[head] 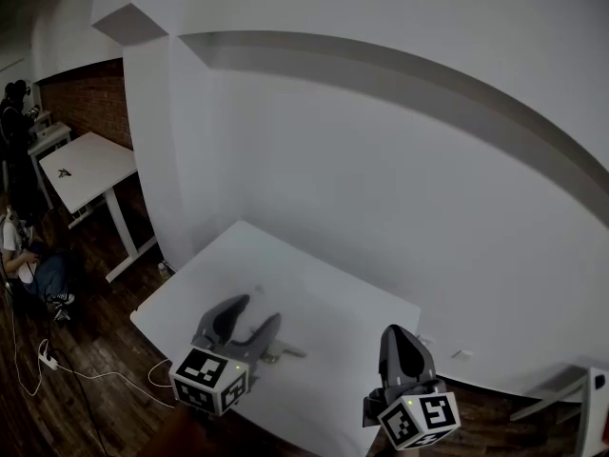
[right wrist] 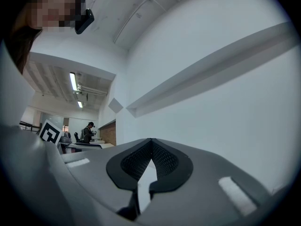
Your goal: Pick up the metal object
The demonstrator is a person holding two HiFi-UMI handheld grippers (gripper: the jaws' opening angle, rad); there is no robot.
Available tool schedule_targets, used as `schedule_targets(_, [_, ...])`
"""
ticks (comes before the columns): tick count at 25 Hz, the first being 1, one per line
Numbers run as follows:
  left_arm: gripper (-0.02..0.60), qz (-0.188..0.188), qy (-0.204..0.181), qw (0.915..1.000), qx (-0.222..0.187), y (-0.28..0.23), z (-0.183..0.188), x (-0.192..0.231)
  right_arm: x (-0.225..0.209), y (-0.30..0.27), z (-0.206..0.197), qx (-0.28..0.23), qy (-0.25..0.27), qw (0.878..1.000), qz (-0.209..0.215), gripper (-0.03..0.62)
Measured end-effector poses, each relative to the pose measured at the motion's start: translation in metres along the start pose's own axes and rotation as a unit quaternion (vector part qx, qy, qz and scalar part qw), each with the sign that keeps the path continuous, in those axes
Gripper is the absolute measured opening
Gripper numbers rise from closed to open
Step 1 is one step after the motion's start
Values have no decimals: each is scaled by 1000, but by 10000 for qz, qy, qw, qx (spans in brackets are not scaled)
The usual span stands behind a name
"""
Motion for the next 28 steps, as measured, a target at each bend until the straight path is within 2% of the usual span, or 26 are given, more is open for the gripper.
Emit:
schedule_targets(1, [263, -29, 0, 10000, 50, -4, -3, 1, -1, -2, -1, 7, -4, 10000, -10, 12])
schedule_targets(4, [361, -12, -36, 9993, 369, -14, -18, 6, -4, -7, -3, 18, -22, 10000, -42, 12])
schedule_targets(6, [462, -80, 148, 9969, 762, -24, -37, 9, -7, -10, -4, 36, -36, 10000, -74, 12])
schedule_targets(8, [499, -127, 250, 9915, 1271, -34, -65, 12, -9, -12, -6, 79, -52, 9999, -105, 12])
schedule_targets(12, [509, -84, 149, 9734, 2286, -51, -133, 17, -12, -15, -10, 125, -74, 9998, -141, 12])
schedule_targets(17, [509, -67, 590, 9344, 3513, -63, -229, 24, -19, -16, -14, 163, -72, 9996, -202, 12])
schedule_targets(19, [509, -23, 799, 9195, 3849, -68, -254, 25, -22, -16, -15, 183, -73, 9995, -246, 12])
schedule_targets(21, [509, 114, 820, 9080, 4108, -73, -268, 29, -25, -17, -17, 208, -82, 9993, -293, 12])
schedule_targets(24, [508, 329, 617, 8994, 4316, -83, -280, 38, -30, -16, -18, 236, -98, 9990, -357, 12])
schedule_targets(26, [508, 329, 650, 8991, 4317, -92, -286, 39, -33, -16, -18, 246, -103, 9989, -387, 12])
schedule_targets(28, [508, 224, 783, 8915, 4457, -96, -293, 33, -36, -15, -19, 248, -107, 9987, -424, 12])
Point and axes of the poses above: the fingertips, and each gripper's own axes: y backward along the fingers, x to its left, z out of its top, the point moved 4 cm from there along y, backward along the fingers, and after that the axes turned 3 degrees about -z, right-handed, at the moved point
